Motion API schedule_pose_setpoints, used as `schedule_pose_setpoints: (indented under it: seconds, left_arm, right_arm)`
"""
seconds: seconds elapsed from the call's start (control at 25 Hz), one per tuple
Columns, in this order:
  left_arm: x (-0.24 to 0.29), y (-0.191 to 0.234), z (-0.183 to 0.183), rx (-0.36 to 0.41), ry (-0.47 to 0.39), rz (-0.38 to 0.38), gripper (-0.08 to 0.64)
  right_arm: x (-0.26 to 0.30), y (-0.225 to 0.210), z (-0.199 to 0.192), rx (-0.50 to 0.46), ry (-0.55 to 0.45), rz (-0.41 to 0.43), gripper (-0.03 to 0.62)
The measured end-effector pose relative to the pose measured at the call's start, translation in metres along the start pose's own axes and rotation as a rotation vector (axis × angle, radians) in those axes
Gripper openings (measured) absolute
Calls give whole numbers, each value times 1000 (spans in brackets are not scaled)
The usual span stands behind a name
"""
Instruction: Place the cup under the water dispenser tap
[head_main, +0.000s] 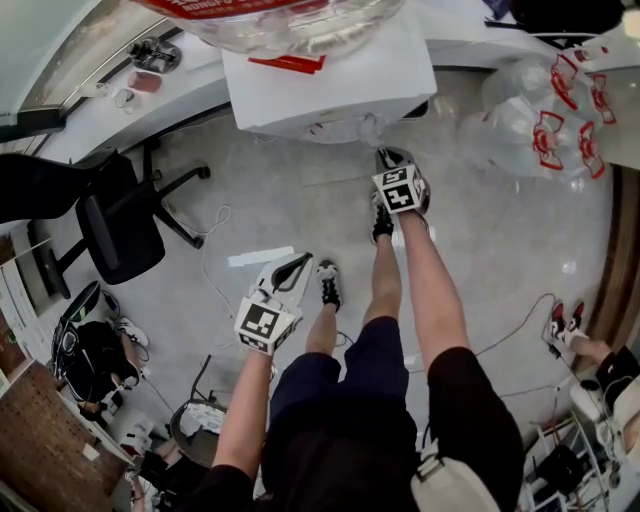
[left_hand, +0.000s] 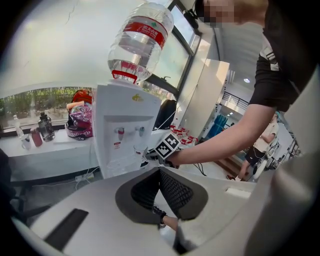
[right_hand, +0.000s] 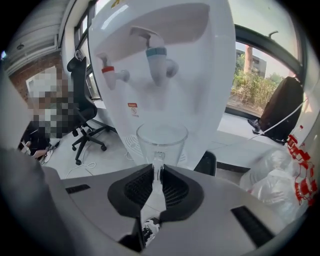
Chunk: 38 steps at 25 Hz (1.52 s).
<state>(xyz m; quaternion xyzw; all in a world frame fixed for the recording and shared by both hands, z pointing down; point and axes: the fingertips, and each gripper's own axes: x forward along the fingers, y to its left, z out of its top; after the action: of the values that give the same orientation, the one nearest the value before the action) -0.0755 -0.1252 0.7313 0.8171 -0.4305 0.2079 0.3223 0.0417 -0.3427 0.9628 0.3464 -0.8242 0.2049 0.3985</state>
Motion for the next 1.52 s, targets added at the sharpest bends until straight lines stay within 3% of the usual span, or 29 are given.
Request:
schedule_pose_setpoints:
  seconds: [0.36, 0.6, 0.84, 1.0, 1.52]
  left_arm:
    - [9, -2, -14, 5, 16, -9, -2]
    - [10, -3, -19, -8, 32, -8, -2]
    - [12, -2, -20, 8, 21, -6, -2]
    - [13, -3, -20, 7, 25, -10, -2]
    - [11, -5, -24, -10, 45, -9, -2]
  right_arm:
    - [24, 2, 6, 53, -14, 6, 19]
    - [32, 1, 5, 38, -19, 2, 21]
    - [45, 12, -19, -38, 103, 23, 26]
    - [43, 8, -14, 2, 80, 13, 21]
    - [48, 7, 2, 7, 65, 22, 28]
